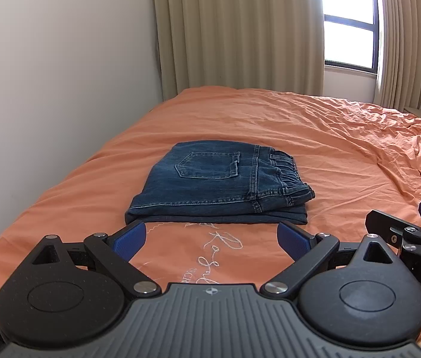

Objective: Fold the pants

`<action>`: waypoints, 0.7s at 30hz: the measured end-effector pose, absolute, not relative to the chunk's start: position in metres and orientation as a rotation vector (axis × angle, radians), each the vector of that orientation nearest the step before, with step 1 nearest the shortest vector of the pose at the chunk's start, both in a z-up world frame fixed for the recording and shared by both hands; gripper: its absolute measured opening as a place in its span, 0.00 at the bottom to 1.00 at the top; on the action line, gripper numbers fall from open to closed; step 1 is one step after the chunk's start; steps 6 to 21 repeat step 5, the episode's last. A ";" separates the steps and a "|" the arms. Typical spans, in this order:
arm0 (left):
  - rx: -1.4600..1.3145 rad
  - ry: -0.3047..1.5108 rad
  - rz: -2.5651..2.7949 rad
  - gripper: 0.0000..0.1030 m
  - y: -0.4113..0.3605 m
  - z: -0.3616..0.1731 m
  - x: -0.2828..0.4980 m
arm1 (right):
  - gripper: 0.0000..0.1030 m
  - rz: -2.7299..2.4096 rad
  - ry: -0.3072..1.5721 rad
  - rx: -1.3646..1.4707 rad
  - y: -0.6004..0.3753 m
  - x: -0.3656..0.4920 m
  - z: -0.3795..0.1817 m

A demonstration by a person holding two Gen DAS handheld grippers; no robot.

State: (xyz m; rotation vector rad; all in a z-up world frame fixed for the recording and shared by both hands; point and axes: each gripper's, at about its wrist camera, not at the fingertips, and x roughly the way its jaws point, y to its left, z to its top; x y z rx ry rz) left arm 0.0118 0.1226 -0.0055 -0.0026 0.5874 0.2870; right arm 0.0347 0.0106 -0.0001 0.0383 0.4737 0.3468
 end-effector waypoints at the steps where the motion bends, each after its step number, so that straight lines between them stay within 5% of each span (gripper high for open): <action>1: -0.002 0.587 0.286 1.00 0.122 -0.005 0.012 | 0.79 0.346 0.474 0.038 0.011 0.035 0.000; 21: -0.007 0.583 0.285 1.00 0.123 -0.006 0.011 | 0.79 0.347 0.475 0.038 0.009 0.034 0.000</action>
